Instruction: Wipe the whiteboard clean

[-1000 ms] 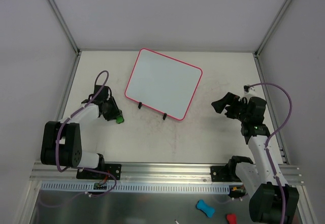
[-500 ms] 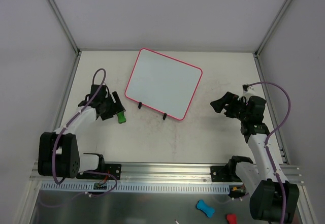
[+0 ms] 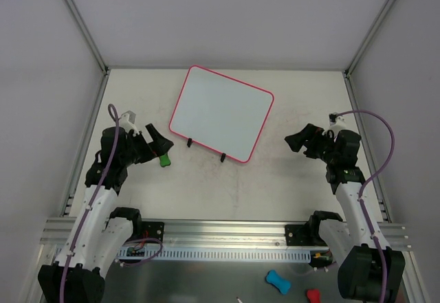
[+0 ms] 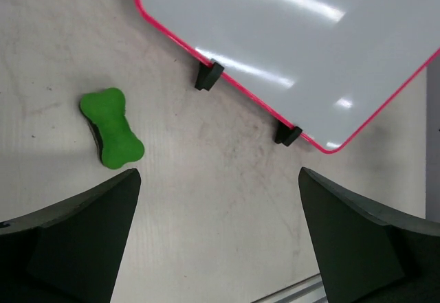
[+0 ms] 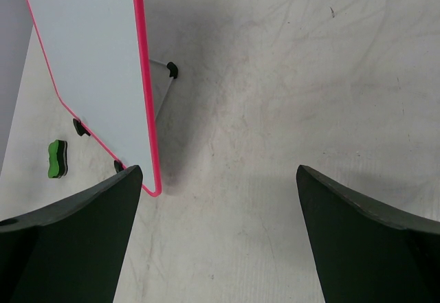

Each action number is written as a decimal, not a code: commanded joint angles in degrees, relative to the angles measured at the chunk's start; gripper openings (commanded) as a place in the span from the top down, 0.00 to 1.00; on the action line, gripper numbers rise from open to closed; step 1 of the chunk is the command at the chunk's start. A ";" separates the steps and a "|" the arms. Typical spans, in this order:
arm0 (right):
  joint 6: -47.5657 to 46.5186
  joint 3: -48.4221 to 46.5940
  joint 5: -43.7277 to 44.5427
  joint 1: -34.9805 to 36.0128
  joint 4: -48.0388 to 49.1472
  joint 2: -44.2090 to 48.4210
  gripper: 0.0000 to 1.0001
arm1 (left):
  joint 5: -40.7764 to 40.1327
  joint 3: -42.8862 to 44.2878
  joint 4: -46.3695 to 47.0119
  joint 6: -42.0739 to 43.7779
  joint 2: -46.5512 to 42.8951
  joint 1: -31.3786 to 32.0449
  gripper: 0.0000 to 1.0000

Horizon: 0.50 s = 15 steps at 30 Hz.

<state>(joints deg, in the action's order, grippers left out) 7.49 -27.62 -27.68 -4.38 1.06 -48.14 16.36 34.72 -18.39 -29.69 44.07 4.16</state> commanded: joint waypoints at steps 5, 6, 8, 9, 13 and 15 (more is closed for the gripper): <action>1.21 -1.56 -0.88 0.43 3.33 2.09 0.01 | 6.84 2.81 -7.17 3.14 -5.40 0.23 0.01; 1.48 -1.56 -0.97 0.43 3.51 2.09 0.01 | 7.37 3.07 -8.66 3.06 -5.49 0.23 0.01; 1.57 -1.56 -1.14 0.43 3.60 2.00 0.01 | 9.73 3.51 -9.20 1.93 -5.40 0.23 0.01; 1.65 -1.48 -1.41 0.43 3.69 2.00 0.01 | 12.88 3.95 -9.29 1.83 -5.14 0.23 0.01; 1.74 -1.48 -1.67 0.51 3.60 2.52 0.01 | 14.76 5.79 -9.64 4.19 -6.63 0.23 0.01; 1.57 -1.56 -1.76 0.51 3.69 2.61 0.01 | 13.44 6.41 -10.08 7.27 -8.38 0.23 0.01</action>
<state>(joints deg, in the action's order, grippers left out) 8.54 -27.62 -27.99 -4.38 1.96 -46.92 27.40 37.98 -27.49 -26.57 38.11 4.16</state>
